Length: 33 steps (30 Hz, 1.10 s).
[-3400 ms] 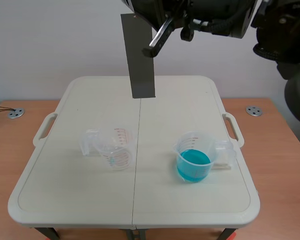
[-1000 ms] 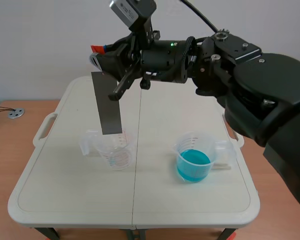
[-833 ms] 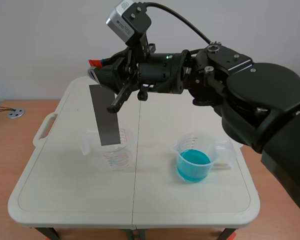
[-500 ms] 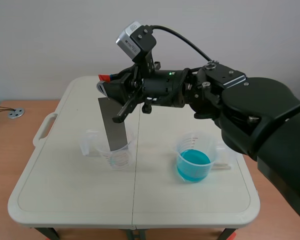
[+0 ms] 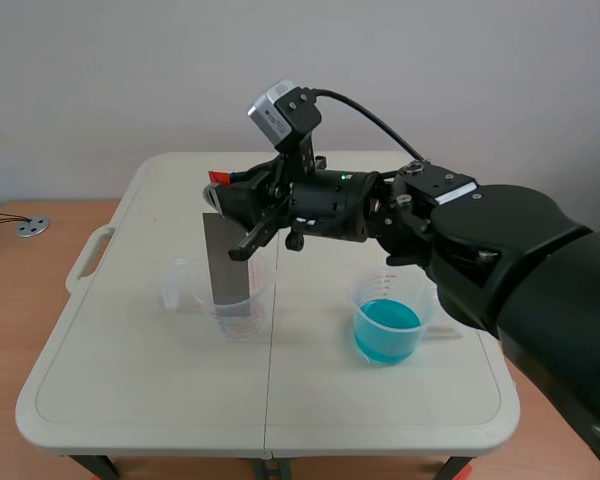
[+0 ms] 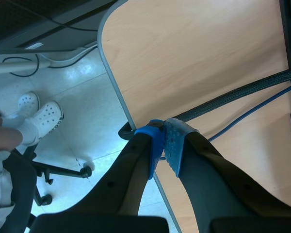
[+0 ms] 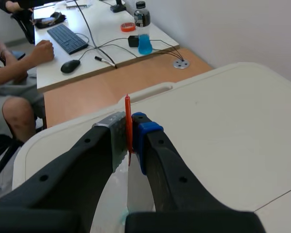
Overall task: Hold the metal plate by the orange handle, dip it into the blue solution, take it out and point at it, then put the plate back in the beaker on the left.
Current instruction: 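Put the plate into the left beaker, then return to the home posture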
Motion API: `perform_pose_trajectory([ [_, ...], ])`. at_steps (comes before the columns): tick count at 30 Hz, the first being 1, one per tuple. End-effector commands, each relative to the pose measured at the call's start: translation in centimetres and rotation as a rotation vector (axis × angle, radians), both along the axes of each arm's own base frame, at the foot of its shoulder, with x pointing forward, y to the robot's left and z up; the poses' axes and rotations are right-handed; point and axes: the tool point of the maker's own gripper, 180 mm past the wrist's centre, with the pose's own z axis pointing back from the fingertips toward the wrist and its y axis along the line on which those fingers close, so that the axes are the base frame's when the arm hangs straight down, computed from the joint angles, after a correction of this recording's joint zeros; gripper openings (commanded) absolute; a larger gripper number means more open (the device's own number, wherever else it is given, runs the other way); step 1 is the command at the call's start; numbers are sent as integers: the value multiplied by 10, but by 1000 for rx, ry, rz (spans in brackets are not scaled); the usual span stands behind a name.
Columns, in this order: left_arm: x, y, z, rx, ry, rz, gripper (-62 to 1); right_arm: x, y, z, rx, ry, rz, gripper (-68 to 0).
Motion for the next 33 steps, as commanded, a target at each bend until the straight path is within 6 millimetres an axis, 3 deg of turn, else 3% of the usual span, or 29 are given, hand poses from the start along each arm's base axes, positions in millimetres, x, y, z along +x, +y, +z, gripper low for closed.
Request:
perform_pose_trajectory([
  [1,-1,0,2,-2,-3,1,-582,4,3,11,23,-15,10,-662],
  [12,-1,0,2,-2,-3,1,-582,4,3,11,22,-14,9,-662],
  [20,-1,0,2,-2,-3,1,-582,5,3,12,22,-17,9,-614],
  [26,-2,0,2,0,-2,-5,-565,10,2,15,18,-32,-11,-474],
  [29,-3,-1,1,10,3,-38,-419,13,1,19,19,-44,-13,-375],
  [30,-3,-1,1,15,6,-56,-332,14,1,21,23,-49,-13,-337],
  [33,-7,1,0,33,24,-87,14,17,1,30,49,-71,-16,-201],
])
